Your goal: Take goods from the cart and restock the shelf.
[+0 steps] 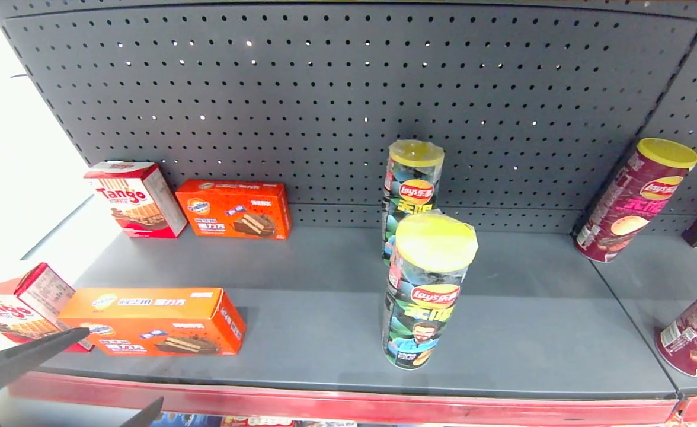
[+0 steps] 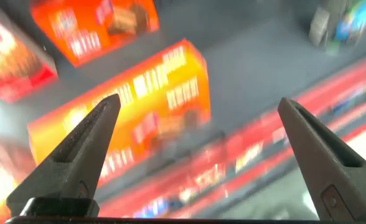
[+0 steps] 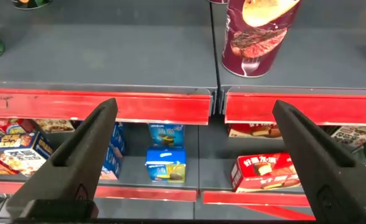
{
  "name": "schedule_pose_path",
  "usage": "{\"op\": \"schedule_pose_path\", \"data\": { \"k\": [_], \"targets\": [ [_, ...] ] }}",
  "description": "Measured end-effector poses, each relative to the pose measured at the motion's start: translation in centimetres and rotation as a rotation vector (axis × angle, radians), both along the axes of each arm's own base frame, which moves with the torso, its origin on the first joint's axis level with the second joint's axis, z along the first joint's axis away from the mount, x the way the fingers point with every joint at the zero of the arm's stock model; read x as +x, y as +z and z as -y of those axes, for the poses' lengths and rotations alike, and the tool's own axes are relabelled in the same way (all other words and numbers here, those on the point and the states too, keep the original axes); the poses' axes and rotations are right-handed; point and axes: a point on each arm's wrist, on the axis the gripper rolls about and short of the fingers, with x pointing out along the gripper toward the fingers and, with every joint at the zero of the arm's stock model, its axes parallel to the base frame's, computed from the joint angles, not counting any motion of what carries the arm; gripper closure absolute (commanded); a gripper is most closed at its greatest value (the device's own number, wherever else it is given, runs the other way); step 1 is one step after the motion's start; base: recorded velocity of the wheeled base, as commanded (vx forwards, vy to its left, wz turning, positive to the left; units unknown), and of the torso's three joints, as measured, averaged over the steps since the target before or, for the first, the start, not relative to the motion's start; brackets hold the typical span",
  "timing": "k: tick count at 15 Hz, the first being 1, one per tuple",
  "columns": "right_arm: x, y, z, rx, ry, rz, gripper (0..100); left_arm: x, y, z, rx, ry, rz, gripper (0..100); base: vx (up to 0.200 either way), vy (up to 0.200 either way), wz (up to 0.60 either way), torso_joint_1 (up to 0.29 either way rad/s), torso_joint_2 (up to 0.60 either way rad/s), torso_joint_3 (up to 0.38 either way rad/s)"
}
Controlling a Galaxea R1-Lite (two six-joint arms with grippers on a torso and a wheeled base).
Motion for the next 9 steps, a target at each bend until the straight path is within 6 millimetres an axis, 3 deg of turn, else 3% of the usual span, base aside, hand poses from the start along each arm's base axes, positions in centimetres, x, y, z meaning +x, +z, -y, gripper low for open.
{"op": "schedule_pose_path", "data": {
  "k": [4,9],
  "targets": [
    [0.0,0.0,0.0,0.0,0.0,0.0,0,-2.2,-1.1,-1.0,-0.037,0.026,0.036,0,0.0,0.0,0.0,0.0,0.0,0.0],
    [0.0,0.0,0.0,0.0,0.0,0.0,0,-5.3,-4.9,-2.6,-0.151,0.148,-0.034,0,0.0,0.0,0.0,0.0,0.0,0.0]
  ]
}}
